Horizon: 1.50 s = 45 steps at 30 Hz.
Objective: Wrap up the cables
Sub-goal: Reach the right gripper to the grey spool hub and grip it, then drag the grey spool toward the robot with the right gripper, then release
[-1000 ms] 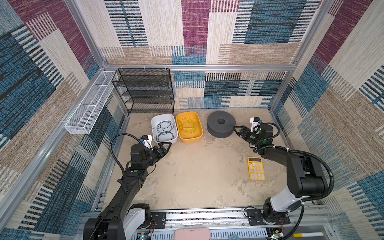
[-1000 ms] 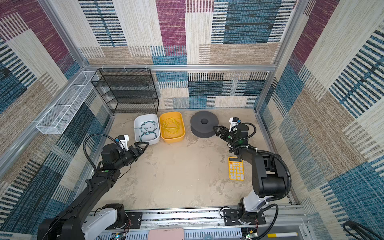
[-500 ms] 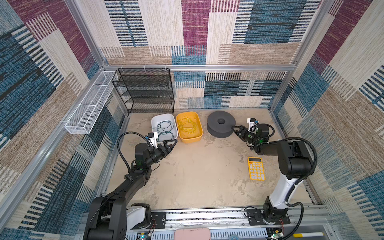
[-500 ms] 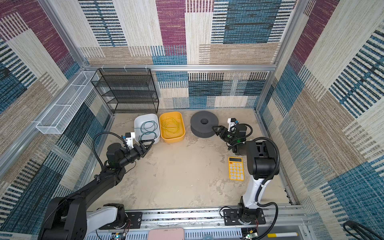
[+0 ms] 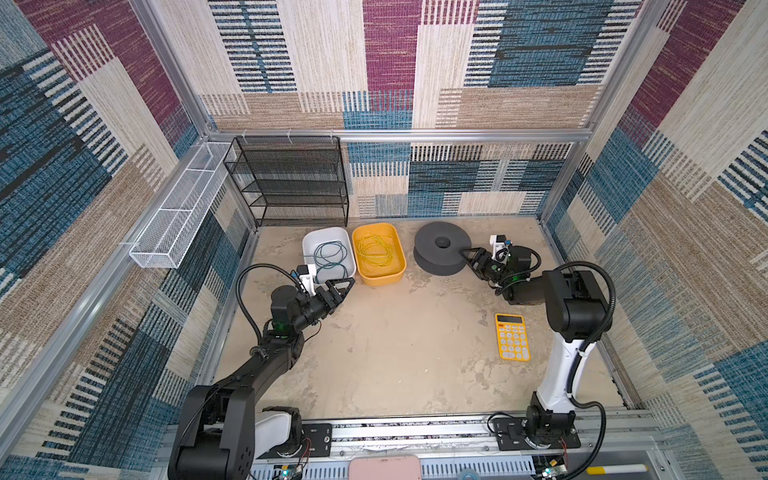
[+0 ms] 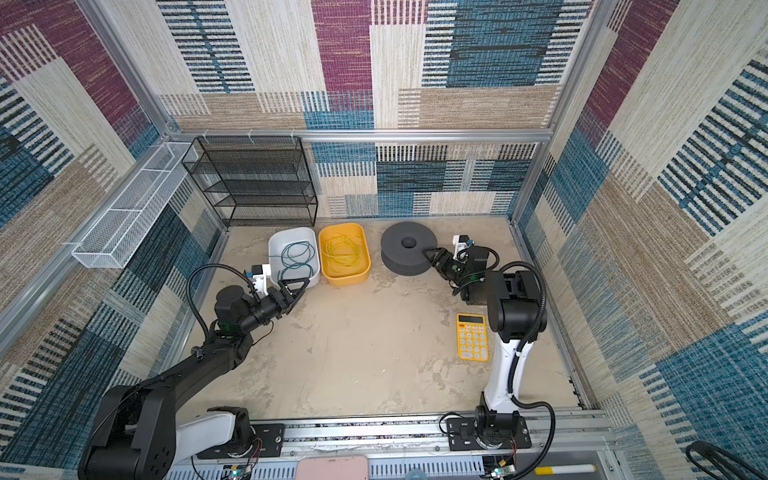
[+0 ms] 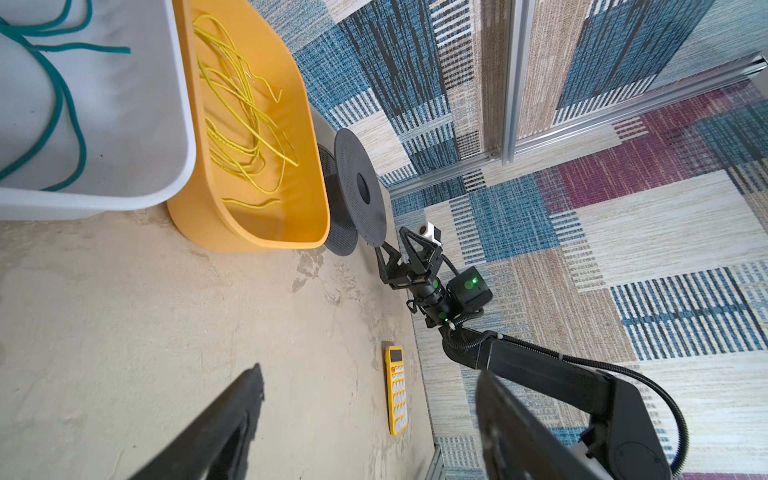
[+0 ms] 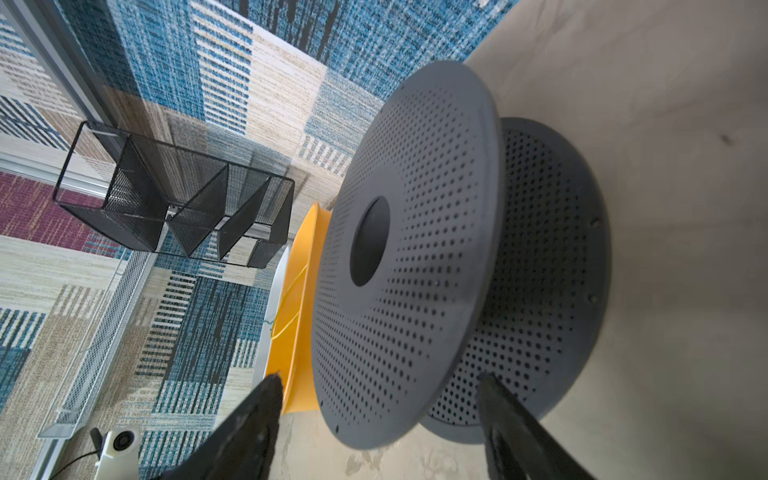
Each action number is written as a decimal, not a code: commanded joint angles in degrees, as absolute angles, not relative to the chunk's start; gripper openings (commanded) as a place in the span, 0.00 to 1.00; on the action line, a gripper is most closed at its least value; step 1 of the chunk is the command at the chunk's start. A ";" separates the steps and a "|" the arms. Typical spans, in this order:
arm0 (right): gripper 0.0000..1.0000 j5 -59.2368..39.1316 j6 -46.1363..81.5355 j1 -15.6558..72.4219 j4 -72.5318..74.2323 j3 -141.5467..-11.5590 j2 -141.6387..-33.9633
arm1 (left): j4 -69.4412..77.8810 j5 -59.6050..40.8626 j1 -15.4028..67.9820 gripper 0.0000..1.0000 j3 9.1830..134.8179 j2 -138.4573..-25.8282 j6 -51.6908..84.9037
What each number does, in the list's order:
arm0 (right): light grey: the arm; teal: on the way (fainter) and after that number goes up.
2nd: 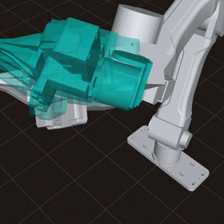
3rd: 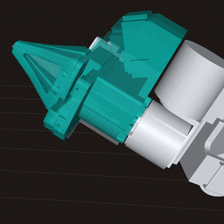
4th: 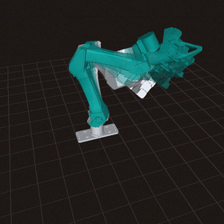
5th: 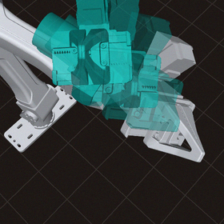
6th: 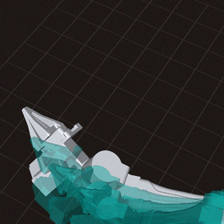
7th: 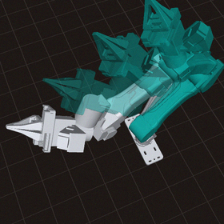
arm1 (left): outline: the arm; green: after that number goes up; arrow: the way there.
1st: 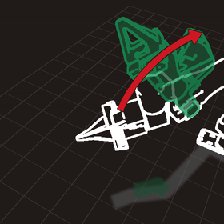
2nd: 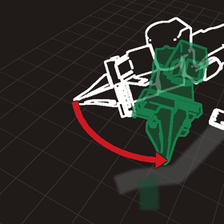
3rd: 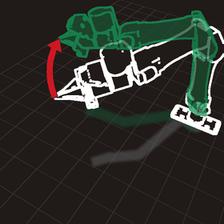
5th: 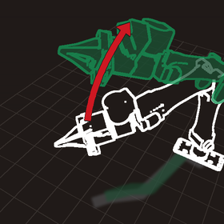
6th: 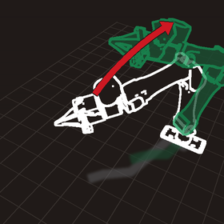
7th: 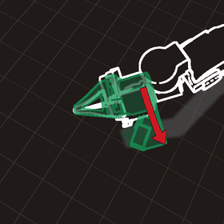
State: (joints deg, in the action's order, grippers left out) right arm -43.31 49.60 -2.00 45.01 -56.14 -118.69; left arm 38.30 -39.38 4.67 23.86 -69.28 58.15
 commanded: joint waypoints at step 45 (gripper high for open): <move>0.00 -52.20 74.17 -3.25 77.50 -31.13 -100.94 | 20.88 -38.35 4.66 0.83 25.21 -52.24 54.65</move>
State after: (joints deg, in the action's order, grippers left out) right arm -49.56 73.30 -3.36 71.07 -34.37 -105.06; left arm 24.29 -38.89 4.64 24.56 -53.78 56.58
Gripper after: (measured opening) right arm 0.076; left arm 0.831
